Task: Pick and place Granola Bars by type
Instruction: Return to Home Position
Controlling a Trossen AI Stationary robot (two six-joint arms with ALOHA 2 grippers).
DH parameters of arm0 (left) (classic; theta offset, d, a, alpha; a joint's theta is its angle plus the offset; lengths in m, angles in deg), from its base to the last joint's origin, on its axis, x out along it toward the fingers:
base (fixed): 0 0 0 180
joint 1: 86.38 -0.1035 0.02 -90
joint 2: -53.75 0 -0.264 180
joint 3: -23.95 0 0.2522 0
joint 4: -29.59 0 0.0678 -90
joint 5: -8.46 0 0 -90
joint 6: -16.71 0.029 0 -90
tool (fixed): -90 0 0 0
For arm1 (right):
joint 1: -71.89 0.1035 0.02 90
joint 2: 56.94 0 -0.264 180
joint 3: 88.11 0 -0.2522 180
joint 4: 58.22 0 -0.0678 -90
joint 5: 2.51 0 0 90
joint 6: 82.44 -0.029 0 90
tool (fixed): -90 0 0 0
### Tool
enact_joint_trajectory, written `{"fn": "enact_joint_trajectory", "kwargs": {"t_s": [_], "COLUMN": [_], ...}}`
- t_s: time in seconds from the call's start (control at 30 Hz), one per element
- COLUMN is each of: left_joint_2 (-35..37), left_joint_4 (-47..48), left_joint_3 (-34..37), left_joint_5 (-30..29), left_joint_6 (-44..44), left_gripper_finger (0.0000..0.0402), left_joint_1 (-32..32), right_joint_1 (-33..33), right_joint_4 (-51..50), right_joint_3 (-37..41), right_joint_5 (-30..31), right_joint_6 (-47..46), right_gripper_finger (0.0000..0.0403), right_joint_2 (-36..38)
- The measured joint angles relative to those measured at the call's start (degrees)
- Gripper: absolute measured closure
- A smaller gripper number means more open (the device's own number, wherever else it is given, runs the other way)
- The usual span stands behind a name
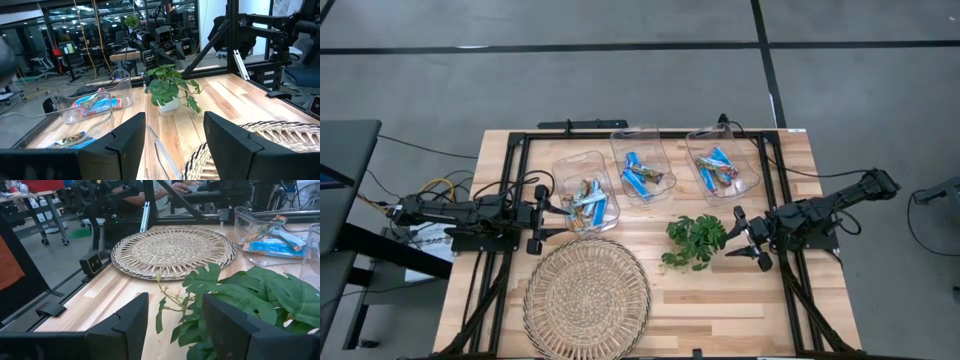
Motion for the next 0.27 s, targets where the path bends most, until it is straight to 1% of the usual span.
{"fn": "enact_joint_trajectory", "kwargs": {"t_s": [0.27], "left_joint_2": [0.0], "left_joint_4": [0.0], "left_joint_3": [0.0], "left_joint_5": [0.01], "left_joint_6": [0.01], "left_gripper_finger": [0.0206], "left_joint_1": [0.0], "right_joint_1": [0.0], "right_joint_4": [0.0], "right_joint_3": [0.0], "right_joint_5": [0.0], "right_joint_6": [0.0], "right_gripper_finger": [0.0225], "right_joint_2": [0.02]}}
